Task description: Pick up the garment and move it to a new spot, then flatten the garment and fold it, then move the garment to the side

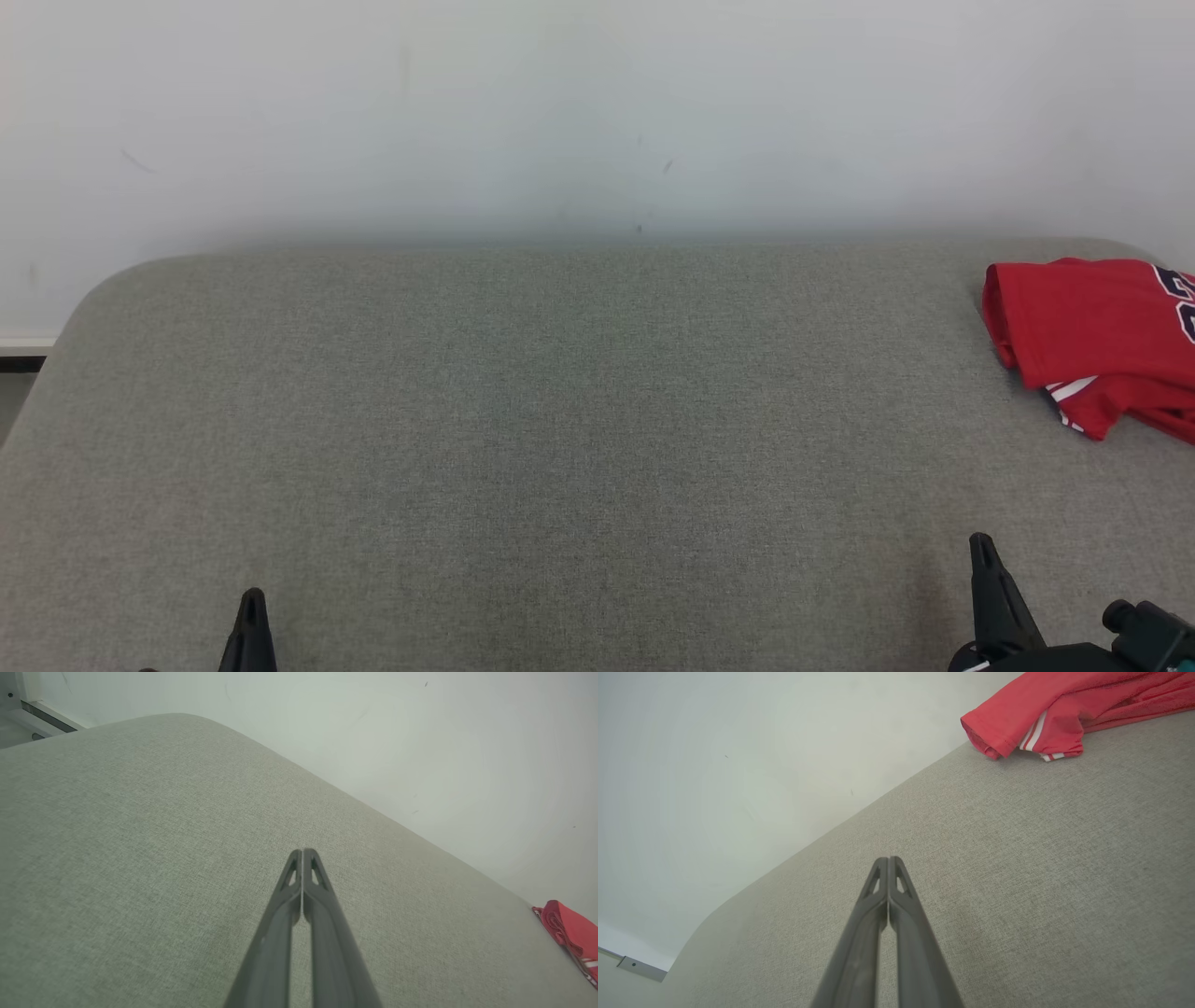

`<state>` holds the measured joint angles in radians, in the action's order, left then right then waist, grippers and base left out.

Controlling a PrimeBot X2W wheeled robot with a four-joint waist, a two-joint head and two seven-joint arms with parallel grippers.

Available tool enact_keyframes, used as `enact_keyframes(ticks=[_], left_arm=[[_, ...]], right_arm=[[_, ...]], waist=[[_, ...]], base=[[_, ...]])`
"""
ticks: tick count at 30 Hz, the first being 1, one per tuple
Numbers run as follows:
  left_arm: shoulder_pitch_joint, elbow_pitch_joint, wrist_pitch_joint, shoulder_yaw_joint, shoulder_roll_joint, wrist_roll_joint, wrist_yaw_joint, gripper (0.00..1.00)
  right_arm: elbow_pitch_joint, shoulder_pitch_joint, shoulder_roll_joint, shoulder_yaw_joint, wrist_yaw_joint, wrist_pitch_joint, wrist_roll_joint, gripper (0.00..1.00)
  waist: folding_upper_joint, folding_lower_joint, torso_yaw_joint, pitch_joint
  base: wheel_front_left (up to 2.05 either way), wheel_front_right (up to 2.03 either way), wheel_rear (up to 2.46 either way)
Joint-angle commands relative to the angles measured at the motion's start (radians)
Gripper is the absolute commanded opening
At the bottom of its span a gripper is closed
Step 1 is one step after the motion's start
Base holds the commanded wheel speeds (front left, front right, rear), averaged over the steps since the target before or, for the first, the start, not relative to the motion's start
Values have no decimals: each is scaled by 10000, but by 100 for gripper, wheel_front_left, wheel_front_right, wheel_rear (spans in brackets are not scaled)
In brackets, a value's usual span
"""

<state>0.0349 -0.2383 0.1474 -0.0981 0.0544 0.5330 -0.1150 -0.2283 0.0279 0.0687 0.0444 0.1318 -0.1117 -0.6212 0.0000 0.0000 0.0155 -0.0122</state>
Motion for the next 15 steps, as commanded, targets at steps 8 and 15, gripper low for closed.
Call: enact_keyframes(ticks=[8, 15], left_arm=[[-409, 127, -344, -37, 18, 1554, -68, 0], [-537, 109, -590, -52, 12, 2572, -83, 0]], right_arm=[[90, -395, -18, 133, -5, 320, -1420, 0], [67, -506, -37, 196, -6, 530, -2349, 0]], waist=[[0, 0, -13, 13], [0, 0, -24, 23]], base=[[0, 0, 0], [0, 0, 0]])
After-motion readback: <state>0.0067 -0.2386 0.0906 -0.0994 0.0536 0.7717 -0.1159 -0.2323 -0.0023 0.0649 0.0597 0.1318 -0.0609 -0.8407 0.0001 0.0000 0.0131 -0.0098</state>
